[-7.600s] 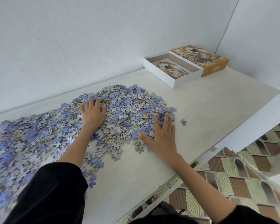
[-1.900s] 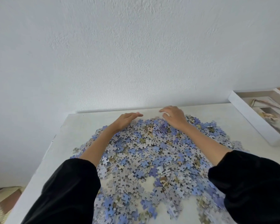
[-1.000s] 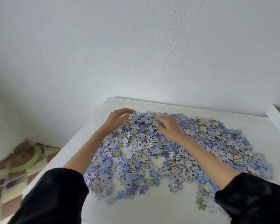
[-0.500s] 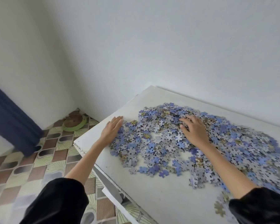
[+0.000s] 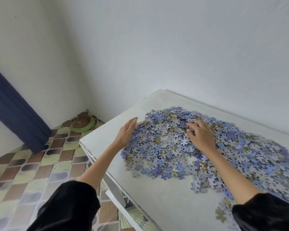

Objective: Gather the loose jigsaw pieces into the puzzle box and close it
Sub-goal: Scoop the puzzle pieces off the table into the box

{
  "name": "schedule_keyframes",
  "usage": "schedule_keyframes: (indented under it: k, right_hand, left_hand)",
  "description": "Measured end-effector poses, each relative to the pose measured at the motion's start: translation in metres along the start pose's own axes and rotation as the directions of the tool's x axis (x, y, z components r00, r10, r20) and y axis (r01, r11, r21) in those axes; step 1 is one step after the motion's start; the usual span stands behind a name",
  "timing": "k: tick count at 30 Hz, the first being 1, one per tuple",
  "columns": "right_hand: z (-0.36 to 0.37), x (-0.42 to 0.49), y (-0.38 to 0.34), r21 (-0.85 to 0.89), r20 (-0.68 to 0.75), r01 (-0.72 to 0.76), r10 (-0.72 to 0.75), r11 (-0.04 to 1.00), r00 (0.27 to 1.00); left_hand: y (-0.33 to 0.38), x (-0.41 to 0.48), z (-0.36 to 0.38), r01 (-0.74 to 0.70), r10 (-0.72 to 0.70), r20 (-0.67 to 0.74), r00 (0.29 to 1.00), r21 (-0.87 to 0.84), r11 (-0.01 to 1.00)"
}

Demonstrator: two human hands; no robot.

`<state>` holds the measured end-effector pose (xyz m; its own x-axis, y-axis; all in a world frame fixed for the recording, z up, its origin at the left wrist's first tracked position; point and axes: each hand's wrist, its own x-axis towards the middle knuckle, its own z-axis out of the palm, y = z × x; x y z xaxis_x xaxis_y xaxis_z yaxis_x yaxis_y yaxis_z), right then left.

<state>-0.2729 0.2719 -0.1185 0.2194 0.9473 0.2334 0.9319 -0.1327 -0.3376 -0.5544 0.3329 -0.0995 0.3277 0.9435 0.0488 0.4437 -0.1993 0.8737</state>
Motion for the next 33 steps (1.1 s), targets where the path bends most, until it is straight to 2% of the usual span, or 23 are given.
schedule_keyframes:
  k: [5,12,15,18,19,21,23,26,29,33]
  right_hand:
    - [0.000,-0.001,-0.002,-0.011,-0.004,-0.002,0.002,1.000,1.000]
    - [-0.001,-0.002,-0.002,-0.001,-0.013,0.001,-0.001,1.000,1.000]
    - [-0.001,-0.001,-0.001,0.080,-0.014,-0.010,0.011,0.997,1.000]
    - [-0.008,-0.002,-0.005,0.192,-0.039,-0.015,0.023,0.981,0.999]
    - [-0.011,-0.006,-0.007,0.210,-0.060,0.002,0.011,0.978,0.998]
    - [-0.022,-0.022,-0.014,0.231,-0.040,0.058,-0.050,0.971,0.998]
    - [-0.031,-0.046,-0.023,0.229,0.079,0.131,-0.153,0.964,0.985]
    - [-0.031,-0.083,-0.037,0.121,0.299,0.230,-0.257,0.965,0.919]
    - [-0.025,-0.104,-0.042,-0.017,0.395,0.307,-0.276,0.952,0.876]
    - [-0.020,-0.112,-0.043,-0.117,0.402,0.343,-0.271,0.932,0.875]
  left_hand:
    - [-0.012,-0.040,0.002,0.018,-0.012,-0.075,0.997,0.079,0.997]
    - [0.004,-0.065,0.047,0.064,-0.017,-0.185,0.983,0.253,0.965]
    - [0.006,-0.062,0.059,0.091,-0.038,-0.229,0.973,0.223,0.971]
    - [0.010,-0.062,0.059,0.026,0.010,-0.242,0.970,0.144,0.989]
    - [0.009,-0.063,0.055,-0.023,0.057,-0.197,0.979,0.169,0.985]
    - [0.007,-0.067,0.044,-0.195,0.212,-0.023,0.977,0.305,0.932]
    - [0.005,-0.070,0.032,-0.394,0.344,0.191,0.919,0.426,0.814]
    - [-0.006,-0.069,0.024,-0.578,0.412,0.409,0.814,0.501,0.644]
    - [-0.008,-0.065,0.027,-0.661,0.438,0.497,0.749,0.526,0.535]
    - [0.001,-0.052,0.038,-0.688,0.429,0.540,0.724,0.532,0.493]
